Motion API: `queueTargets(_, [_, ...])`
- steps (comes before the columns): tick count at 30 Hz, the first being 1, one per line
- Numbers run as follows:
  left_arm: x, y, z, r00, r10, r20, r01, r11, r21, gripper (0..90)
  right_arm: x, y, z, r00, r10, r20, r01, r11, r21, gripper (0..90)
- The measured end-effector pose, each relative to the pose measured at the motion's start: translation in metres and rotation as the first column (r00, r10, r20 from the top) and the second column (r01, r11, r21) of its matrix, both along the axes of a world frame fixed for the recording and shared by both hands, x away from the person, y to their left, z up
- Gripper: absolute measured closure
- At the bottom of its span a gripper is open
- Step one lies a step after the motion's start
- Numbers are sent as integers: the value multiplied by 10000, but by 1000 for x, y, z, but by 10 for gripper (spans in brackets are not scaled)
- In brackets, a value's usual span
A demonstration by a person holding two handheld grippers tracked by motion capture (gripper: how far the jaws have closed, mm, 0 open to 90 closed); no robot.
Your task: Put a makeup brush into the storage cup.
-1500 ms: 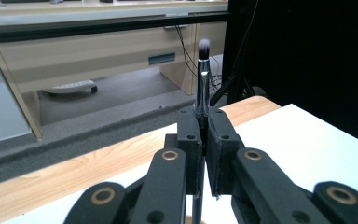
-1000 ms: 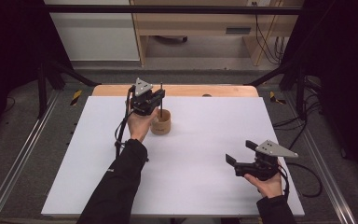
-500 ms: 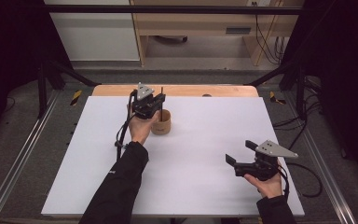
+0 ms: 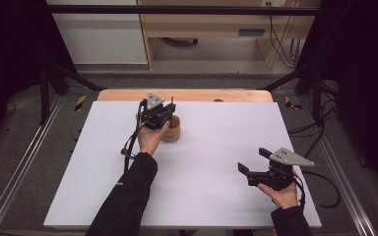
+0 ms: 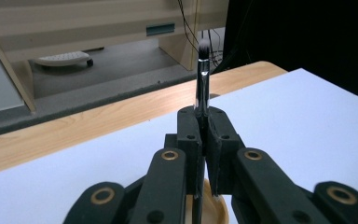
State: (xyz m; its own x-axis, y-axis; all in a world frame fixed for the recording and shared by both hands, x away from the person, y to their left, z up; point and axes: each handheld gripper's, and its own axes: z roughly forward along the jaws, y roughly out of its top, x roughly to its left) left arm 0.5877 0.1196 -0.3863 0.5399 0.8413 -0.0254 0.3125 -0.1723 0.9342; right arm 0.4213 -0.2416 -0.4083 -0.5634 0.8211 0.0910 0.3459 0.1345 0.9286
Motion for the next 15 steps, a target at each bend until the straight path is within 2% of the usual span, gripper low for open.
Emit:
queueTargets(8, [-4, -1, -7, 9999, -83, -136, 86, 9998, 195, 845, 0, 1, 0, 10000, 10, 4, -10, 10000, -3, 60])
queueTargets(15, [-8, 1, -6, 9997, -158, -186, 163, 9996, 243, 805, 0, 1, 0, 10000, 15, 5, -15, 10000, -8, 59])
